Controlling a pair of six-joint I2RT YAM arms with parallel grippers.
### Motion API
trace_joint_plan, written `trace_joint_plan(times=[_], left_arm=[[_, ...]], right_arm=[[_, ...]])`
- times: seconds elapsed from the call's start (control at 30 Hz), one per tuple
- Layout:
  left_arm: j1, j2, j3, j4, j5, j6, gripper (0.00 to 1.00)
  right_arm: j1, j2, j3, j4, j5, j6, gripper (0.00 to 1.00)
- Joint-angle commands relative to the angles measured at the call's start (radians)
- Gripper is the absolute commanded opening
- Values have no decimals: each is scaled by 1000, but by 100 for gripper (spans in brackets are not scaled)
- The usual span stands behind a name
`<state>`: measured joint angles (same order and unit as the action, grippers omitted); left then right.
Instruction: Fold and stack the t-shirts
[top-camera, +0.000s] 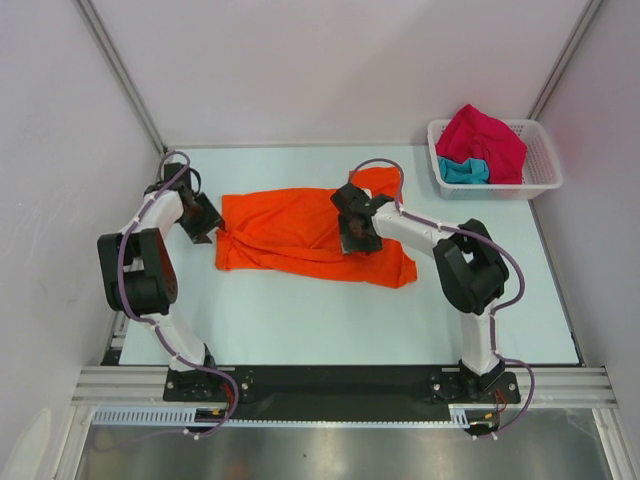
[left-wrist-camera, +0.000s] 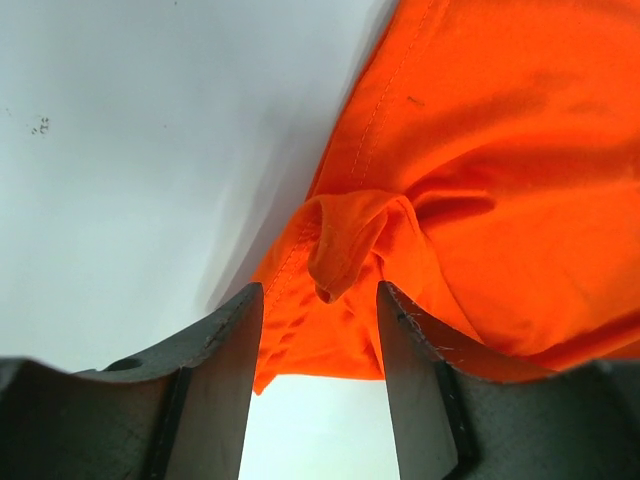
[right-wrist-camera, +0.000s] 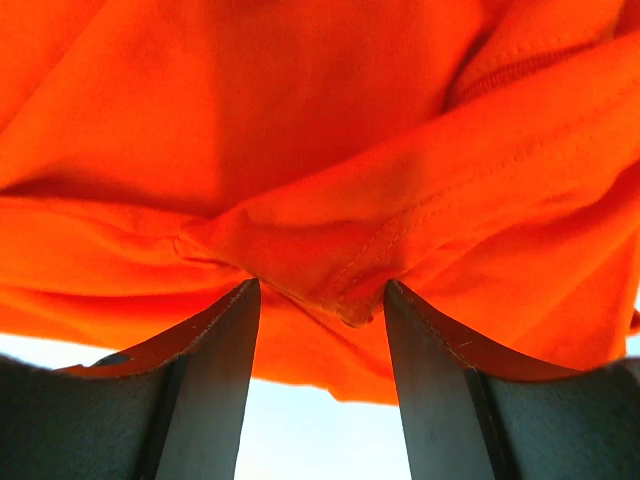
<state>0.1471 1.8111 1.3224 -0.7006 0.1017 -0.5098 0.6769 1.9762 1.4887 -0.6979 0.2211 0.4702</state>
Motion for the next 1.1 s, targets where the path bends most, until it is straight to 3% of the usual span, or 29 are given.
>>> trace_joint_plan(times=[0.0, 0.13, 0.17, 0.2, 0.23, 0.67, 0.73, 0.77, 0.8, 1.07], left_arm=[[5, -62, -29, 13, 9, 28, 54], [6, -64, -52, 19, 10, 31, 54], [6, -64, -51, 21, 10, 33, 55], [6, -67, -52, 21, 10, 34, 55], [8, -70, -55, 21, 9, 34, 54], [6, -76, -66, 27, 13, 39, 54], [6, -79, -68, 23, 12, 40, 54], [6, -87, -68, 21, 13, 42, 54], [6, -91, -71, 21, 13, 43, 54], [6, -188, -156, 21, 15, 53, 54]], right_arm=[[-5, 44, 71, 12, 17, -16, 58], [-16, 69, 123, 5, 46, -45, 51], [-20, 72, 131, 9, 43, -50, 25], [-25, 73, 142, 9, 50, -56, 8], [-30, 75, 153, 8, 58, -58, 0], [-76, 174, 452, -89, 115, -130, 1], [-82, 214, 490, -110, 101, -131, 14], [-80, 225, 498, -129, 95, -130, 36], [-79, 231, 499, -135, 95, -125, 42], [-76, 116, 357, -101, 129, -110, 52]])
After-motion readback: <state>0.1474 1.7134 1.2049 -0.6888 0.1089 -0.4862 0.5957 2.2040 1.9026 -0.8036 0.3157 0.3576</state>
